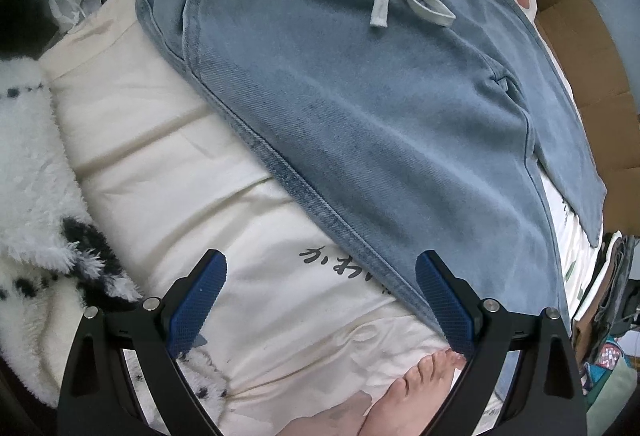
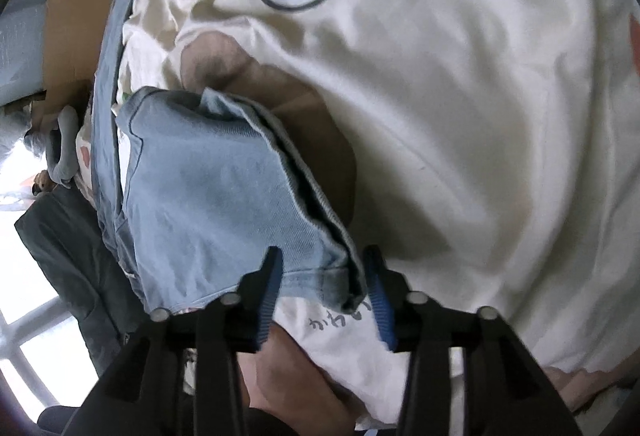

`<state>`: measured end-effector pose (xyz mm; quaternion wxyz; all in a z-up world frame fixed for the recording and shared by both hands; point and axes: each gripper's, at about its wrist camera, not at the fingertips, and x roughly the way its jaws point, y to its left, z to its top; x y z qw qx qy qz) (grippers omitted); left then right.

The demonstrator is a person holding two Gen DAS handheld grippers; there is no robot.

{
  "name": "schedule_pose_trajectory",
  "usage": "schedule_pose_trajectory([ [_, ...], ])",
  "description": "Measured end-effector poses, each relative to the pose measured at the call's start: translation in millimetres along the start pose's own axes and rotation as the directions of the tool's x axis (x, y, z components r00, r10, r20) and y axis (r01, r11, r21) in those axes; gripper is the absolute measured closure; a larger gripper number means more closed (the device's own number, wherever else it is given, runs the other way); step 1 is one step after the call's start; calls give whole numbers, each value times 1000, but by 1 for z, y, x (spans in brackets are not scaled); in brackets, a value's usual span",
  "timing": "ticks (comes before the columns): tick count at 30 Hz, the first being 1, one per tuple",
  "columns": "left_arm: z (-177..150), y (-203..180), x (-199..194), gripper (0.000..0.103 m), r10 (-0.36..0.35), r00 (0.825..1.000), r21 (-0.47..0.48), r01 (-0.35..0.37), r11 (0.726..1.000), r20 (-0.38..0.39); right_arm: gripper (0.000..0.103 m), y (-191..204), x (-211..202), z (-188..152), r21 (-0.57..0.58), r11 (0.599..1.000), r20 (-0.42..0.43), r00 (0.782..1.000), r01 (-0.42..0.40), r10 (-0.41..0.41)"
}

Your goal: Fold clothes

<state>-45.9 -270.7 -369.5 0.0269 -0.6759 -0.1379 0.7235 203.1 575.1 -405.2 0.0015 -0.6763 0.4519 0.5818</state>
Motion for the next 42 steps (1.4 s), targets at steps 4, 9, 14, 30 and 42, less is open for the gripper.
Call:
schedule_pose_trajectory([
  [4,3,7,2,7,-34,999,-41,35,999,11,93,6,-3,0,-32,999,10,1000,19,-19],
  [9,7,22,4,8,-83,995,-116,88,989,47,94,19,-19,-7,-62,997,13,999,45,-44],
  [14,9,39,11,29,-134,987,-214,149,965,84,94,37,-42,-12,-95,994,23,999,51,-50],
  [30,11,54,27,59,-254,958,-319,284,904,134,94,64,-93,-30,-145,983,37,994,111,-107],
  [42,8,69,40,59,-357,902,-400,428,811,242,94,57,-98,-45,-107,989,-11,995,100,-102],
])
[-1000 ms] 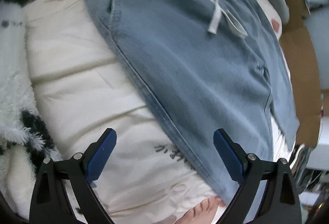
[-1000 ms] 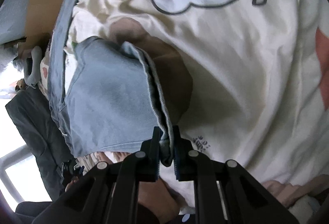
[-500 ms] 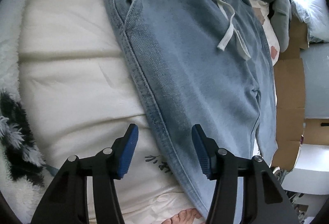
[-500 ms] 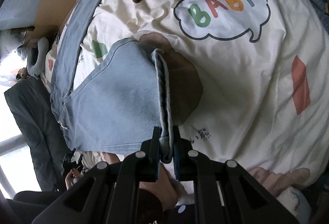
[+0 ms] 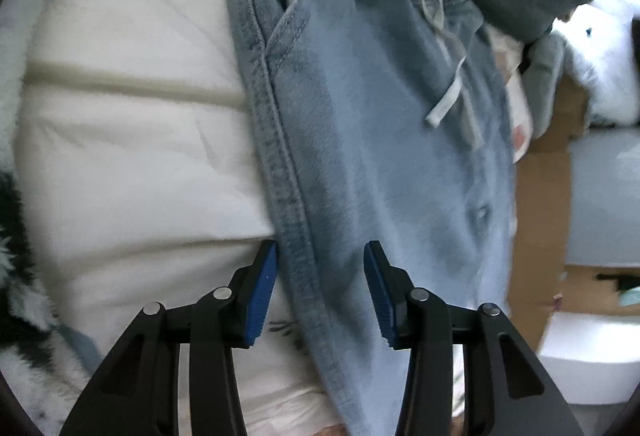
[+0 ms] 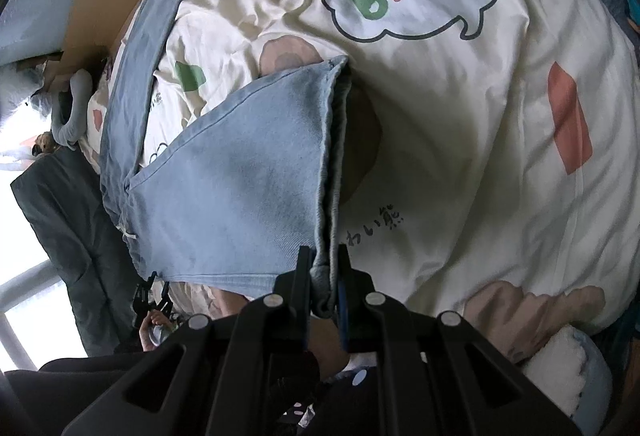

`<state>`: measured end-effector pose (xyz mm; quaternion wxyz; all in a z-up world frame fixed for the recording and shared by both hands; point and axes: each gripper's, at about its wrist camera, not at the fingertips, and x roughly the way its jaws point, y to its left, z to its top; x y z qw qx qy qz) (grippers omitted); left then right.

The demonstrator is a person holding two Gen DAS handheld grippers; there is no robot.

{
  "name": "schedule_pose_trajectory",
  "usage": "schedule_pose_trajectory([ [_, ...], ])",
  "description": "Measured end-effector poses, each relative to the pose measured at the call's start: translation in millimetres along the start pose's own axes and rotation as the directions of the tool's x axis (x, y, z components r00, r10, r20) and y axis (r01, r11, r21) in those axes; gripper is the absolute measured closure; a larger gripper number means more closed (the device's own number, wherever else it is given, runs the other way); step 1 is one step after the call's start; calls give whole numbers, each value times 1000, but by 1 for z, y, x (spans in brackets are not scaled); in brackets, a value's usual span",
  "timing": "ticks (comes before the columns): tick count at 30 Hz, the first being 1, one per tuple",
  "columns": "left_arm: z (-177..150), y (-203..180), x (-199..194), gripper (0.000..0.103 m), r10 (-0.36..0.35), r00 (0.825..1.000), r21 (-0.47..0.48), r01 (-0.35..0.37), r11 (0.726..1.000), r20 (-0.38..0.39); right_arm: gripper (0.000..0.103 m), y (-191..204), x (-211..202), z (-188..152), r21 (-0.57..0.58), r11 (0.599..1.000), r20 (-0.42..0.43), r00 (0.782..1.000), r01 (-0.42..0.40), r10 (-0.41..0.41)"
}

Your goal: Fold clothes

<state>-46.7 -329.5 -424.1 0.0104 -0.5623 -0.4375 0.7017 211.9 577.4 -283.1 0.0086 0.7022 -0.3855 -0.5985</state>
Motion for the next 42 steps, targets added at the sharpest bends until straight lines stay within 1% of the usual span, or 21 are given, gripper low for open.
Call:
schedule_pose_trajectory([
  [3,2,6,3,59,-88,996,-45,89,995,14,94,2,-1,1,-8,1000,-3,1000,1,-1],
  [8,-1,8,4,59,-133,990,-57,135,989,41,94,4,-3,3,-18,1000,-9,1000,7,-7],
  [14,-2,3,-24,59,-180,982,1,180,984,51,94,0,-4,2,-8,1000,-5,1000,8,-8],
  [15,-1,2,-23,59,-173,984,8,173,985,48,94,0,-3,2,-6,1000,-5,1000,8,-8],
  [16,0,0,-22,70,-166,985,15,165,986,46,94,0,-2,1,-6,1000,-7,1000,9,-9],
  [17,2,-1,-22,78,-158,986,21,157,987,44,94,0,-2,1,-9,1000,-9,1000,12,-12],
  [18,2,0,-22,89,-144,989,18,143,990,45,94,0,-1,1,-12,1000,-11,1000,14,-15],
  [19,2,1,-23,92,-134,990,22,133,991,47,94,0,-1,2,-14,1000,-13,1000,17,-17],
  [21,1,2,-25,95,-114,992,30,113,993,49,94,0,-1,2,-13,1000,-13,1000,18,-19],
  [25,0,3,-27,99,-45,998,58,42,997,45,94,1,-1,1,-24,999,-15,1000,26,-26],
  [27,0,1,-27,99,30,999,84,-33,996,36,94,0,0,0,-26,999,-23,999,36,-36],
  [29,-2,5,-29,99,72,997,85,-75,994,28,94,-5,4,-1,-18,999,-37,998,49,-50],
  [34,1,3,-29,99,155,988,105,-155,982,16,94,-18,26,-5,0,995,-88,992,95,-95],
  [38,3,1,-20,99,228,974,122,-226,966,2,94,-29,45,-7,2,990,-130,982,141,-140],
  [42,4,3,-9,99,274,962,138,-270,953,-8,94,-35,61,-7,5,985,-149,974,175,-172],
])
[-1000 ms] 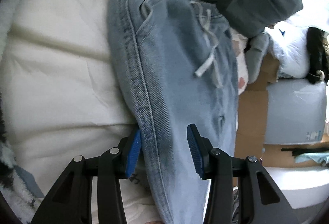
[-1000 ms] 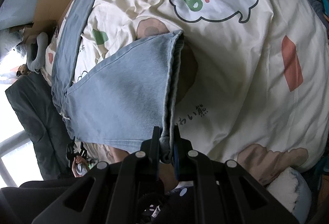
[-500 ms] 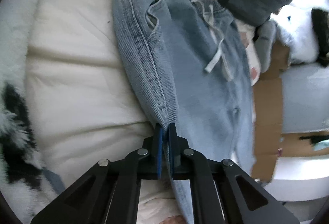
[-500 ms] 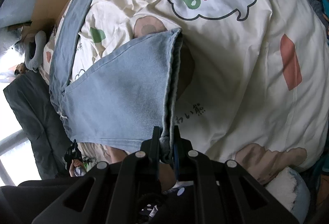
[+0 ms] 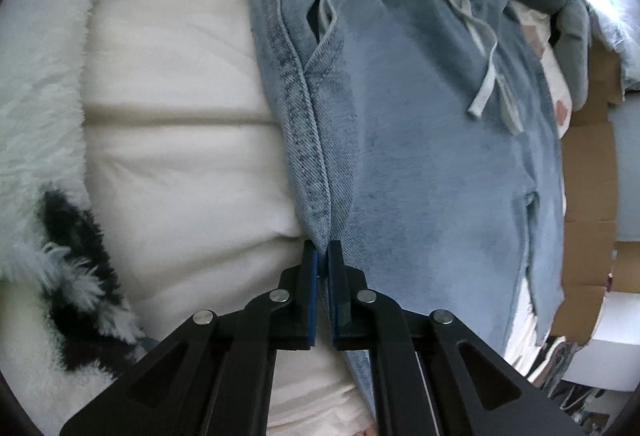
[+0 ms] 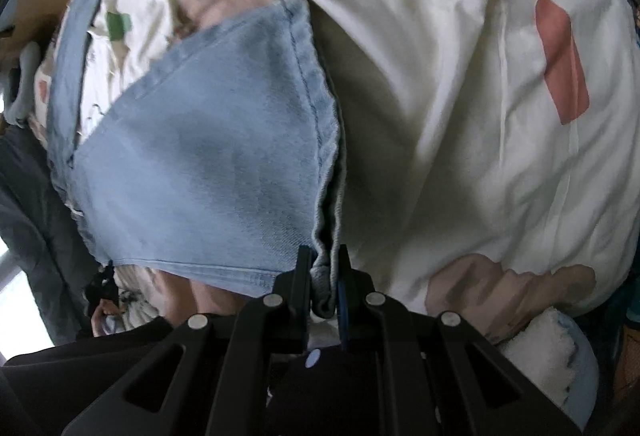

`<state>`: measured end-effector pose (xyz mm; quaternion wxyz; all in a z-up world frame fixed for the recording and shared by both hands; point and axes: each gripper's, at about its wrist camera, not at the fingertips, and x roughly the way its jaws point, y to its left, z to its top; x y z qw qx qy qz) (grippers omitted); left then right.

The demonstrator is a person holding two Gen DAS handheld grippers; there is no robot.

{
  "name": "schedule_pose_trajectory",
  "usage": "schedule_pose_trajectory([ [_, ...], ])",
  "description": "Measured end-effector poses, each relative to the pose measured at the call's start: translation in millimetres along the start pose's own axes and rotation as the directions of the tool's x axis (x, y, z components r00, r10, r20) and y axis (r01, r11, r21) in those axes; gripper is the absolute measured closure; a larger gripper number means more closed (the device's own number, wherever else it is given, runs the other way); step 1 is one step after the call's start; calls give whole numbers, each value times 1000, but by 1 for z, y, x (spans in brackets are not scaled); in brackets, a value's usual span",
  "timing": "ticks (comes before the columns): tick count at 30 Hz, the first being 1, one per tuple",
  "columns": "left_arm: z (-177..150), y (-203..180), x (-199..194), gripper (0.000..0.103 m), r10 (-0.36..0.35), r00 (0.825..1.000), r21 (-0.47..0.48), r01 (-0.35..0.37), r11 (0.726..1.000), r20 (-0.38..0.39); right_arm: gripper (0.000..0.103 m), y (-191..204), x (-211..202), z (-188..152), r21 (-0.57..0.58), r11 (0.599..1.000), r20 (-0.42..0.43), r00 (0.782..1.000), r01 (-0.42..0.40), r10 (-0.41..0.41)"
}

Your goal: Fold clothes

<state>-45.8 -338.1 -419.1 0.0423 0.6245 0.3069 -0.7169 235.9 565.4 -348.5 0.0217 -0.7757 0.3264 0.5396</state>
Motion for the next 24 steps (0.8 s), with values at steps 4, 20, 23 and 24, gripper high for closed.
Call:
schedule_pose_trajectory([
  [4,2,-3,5,99,34,999,23,-33,999,-12,94,-5,13,3,-1,1000,-14,1000,26,-26],
  [20,4,-7,3,96,43,998,36,-41,999,-55,76,-6,2,35,-44,998,84,996,33,-30],
  [23,2,-10,0,96,50,997,43,-47,998,-57,69,0,-7,49,-76,997,140,990,18,-7],
  [24,2,-11,-1,96,51,997,45,-49,998,-57,64,3,-9,53,-92,995,154,988,29,-15],
])
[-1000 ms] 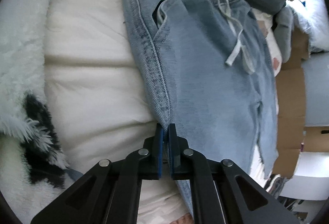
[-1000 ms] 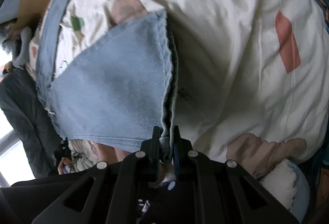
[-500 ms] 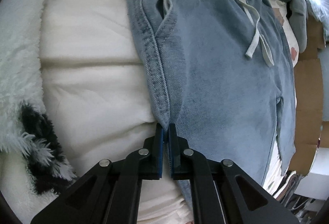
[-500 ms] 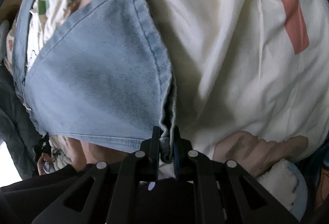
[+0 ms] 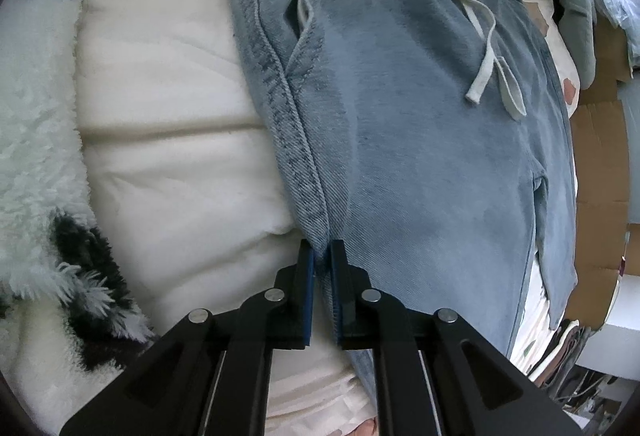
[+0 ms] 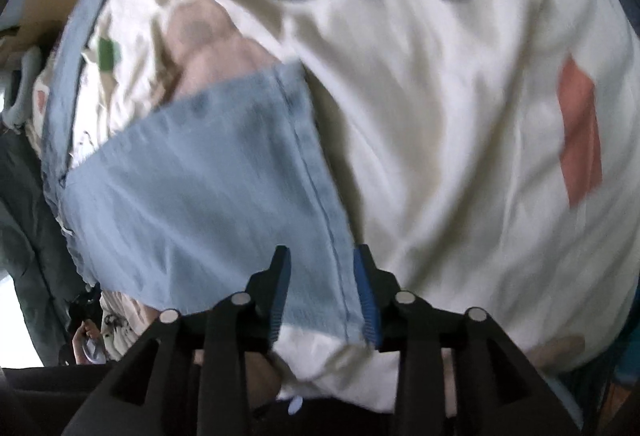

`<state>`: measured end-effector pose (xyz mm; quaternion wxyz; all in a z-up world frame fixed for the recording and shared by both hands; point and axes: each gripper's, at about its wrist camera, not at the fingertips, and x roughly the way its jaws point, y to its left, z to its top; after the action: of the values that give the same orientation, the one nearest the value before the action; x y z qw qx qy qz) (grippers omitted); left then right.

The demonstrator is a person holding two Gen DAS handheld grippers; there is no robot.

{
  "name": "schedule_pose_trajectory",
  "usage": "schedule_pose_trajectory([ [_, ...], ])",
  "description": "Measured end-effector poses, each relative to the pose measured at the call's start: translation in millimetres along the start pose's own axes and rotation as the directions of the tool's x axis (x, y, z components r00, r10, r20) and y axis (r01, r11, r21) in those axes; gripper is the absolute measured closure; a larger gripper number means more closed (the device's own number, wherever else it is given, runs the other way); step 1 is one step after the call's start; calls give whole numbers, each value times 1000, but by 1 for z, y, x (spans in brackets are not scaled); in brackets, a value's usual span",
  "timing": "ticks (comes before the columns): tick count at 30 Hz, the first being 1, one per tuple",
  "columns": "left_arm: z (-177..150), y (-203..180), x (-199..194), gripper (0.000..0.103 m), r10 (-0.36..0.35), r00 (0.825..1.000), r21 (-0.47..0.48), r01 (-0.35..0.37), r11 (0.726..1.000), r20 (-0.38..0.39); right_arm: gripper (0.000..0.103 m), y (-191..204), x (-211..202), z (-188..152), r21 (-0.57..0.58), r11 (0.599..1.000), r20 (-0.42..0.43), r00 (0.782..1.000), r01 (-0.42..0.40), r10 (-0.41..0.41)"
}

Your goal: Fold clothes

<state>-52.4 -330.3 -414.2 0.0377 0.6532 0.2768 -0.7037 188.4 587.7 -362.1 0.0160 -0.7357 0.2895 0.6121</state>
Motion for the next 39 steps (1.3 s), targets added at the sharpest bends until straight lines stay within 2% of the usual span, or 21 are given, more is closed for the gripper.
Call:
schedule_pose_trajectory([
  [7,-4,-6,-9,93,23,1000,19,-23,1000,-6,62,4,3,28,-28,1000,76,997,-4,6],
  [12,-9,-10,-19,93,35,999,43,-35,998,-6,62,-9,8,48,-34,999,103,995,3,0],
  [19,-12,-20,-36,93,29,1000,76,-29,997,7,62,1,9,72,-77,997,151,988,-2,14],
  [20,-14,-22,-38,93,26,1000,80,-27,996,11,71,2,9,73,-86,996,154,988,12,1],
  [21,-15,-23,-41,93,23,1000,83,-25,996,14,88,2,9,74,-91,995,153,988,32,-18],
  [25,-8,-33,-40,93,18,1000,95,-20,995,20,97,-1,1,75,-80,994,163,985,70,-56],
  [28,4,-37,-43,93,17,1000,100,-19,995,24,102,-3,-7,72,-72,991,175,980,110,-96],
  [32,12,-39,-42,93,21,1000,102,-23,995,24,102,-11,-11,68,-22,993,155,981,117,-112],
  [39,39,-45,-33,93,23,999,125,-28,992,40,100,-11,-10,77,-29,984,137,976,177,-171],
])
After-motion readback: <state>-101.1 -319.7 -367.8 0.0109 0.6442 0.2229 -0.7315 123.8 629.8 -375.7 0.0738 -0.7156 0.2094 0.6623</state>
